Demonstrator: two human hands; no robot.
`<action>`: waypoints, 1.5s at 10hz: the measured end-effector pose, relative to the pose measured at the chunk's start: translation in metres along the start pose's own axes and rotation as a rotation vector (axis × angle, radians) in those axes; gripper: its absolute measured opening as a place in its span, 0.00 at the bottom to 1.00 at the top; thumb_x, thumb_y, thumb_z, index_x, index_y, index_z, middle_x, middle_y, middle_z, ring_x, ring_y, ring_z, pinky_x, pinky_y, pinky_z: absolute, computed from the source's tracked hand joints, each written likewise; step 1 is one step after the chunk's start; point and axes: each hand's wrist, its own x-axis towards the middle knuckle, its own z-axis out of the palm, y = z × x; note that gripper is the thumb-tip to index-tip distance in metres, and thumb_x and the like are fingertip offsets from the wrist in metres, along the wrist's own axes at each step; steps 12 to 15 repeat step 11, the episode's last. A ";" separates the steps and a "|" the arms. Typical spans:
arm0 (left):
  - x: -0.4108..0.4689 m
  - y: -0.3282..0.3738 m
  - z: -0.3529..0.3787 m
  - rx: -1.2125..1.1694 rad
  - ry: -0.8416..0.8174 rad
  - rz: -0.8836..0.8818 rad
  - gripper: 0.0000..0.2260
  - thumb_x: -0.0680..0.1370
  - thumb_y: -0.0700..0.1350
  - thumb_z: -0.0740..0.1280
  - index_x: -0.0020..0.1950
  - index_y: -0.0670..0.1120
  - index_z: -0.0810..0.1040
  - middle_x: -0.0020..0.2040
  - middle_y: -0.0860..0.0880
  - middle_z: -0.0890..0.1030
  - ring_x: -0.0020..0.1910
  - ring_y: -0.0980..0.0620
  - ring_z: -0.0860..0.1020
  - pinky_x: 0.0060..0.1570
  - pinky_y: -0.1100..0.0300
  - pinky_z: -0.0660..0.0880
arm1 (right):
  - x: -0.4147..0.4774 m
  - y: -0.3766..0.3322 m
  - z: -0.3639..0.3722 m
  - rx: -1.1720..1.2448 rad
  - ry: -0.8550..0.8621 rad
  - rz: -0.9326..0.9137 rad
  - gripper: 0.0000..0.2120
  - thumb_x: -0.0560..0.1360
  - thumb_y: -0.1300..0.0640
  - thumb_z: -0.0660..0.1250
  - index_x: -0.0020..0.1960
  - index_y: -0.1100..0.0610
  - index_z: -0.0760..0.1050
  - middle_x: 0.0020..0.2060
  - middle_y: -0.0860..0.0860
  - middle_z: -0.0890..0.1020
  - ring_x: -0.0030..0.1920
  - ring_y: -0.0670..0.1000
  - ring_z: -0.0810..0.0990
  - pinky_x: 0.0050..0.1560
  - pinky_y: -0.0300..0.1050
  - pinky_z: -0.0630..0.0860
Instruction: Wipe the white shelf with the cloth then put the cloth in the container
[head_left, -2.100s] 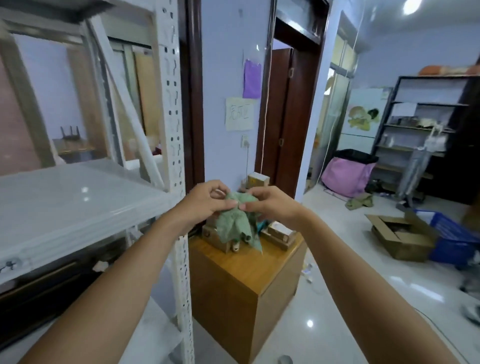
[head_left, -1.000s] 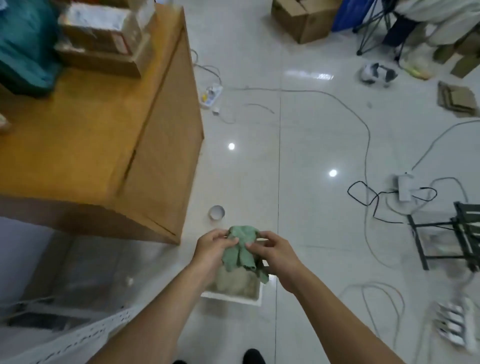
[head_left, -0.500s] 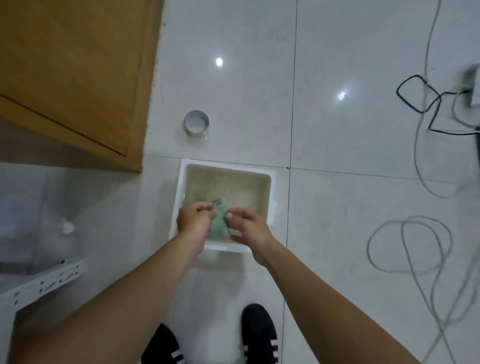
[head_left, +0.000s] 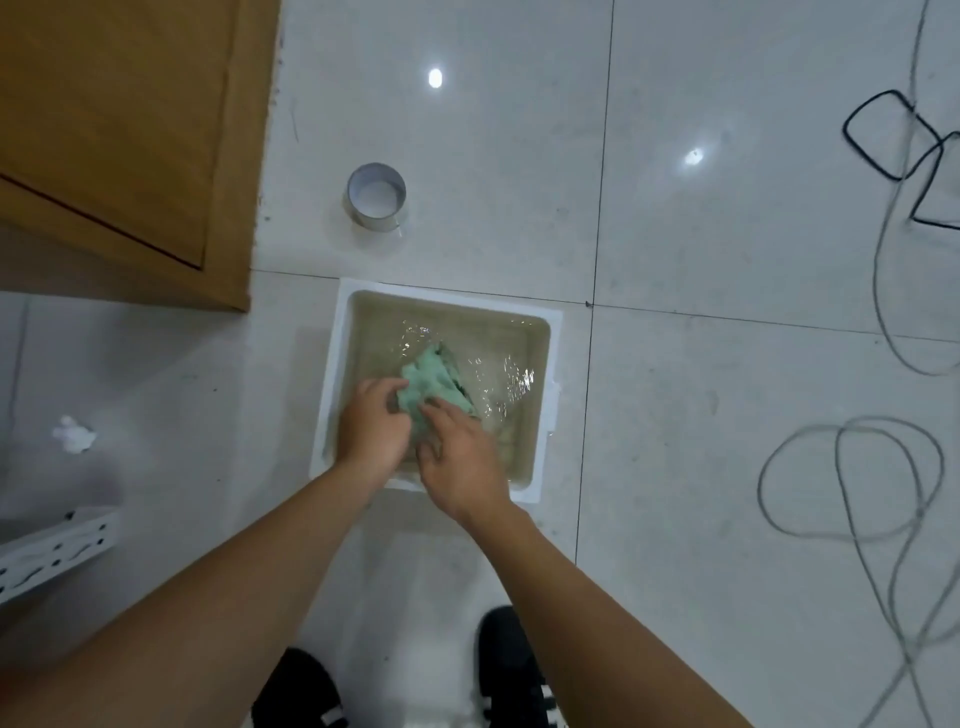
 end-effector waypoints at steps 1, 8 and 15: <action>-0.005 -0.007 -0.004 0.351 -0.261 0.220 0.29 0.75 0.32 0.63 0.76 0.46 0.73 0.77 0.49 0.71 0.74 0.46 0.71 0.71 0.57 0.68 | 0.005 0.004 0.010 -0.301 -0.103 -0.117 0.30 0.74 0.54 0.62 0.75 0.57 0.63 0.76 0.56 0.61 0.72 0.58 0.66 0.68 0.53 0.65; 0.030 -0.013 0.027 0.874 -0.466 0.397 0.33 0.77 0.46 0.66 0.82 0.50 0.60 0.82 0.51 0.62 0.82 0.50 0.56 0.82 0.53 0.47 | 0.041 0.039 0.000 -0.700 -0.433 -0.029 0.37 0.79 0.38 0.55 0.80 0.54 0.47 0.79 0.49 0.49 0.77 0.54 0.52 0.76 0.52 0.48; -0.005 0.004 -0.009 0.847 -0.333 0.355 0.20 0.86 0.53 0.56 0.75 0.45 0.70 0.75 0.45 0.72 0.75 0.44 0.67 0.75 0.51 0.63 | 0.018 0.011 -0.032 -0.626 -0.394 -0.012 0.29 0.82 0.44 0.48 0.79 0.54 0.50 0.79 0.50 0.49 0.78 0.52 0.50 0.76 0.51 0.49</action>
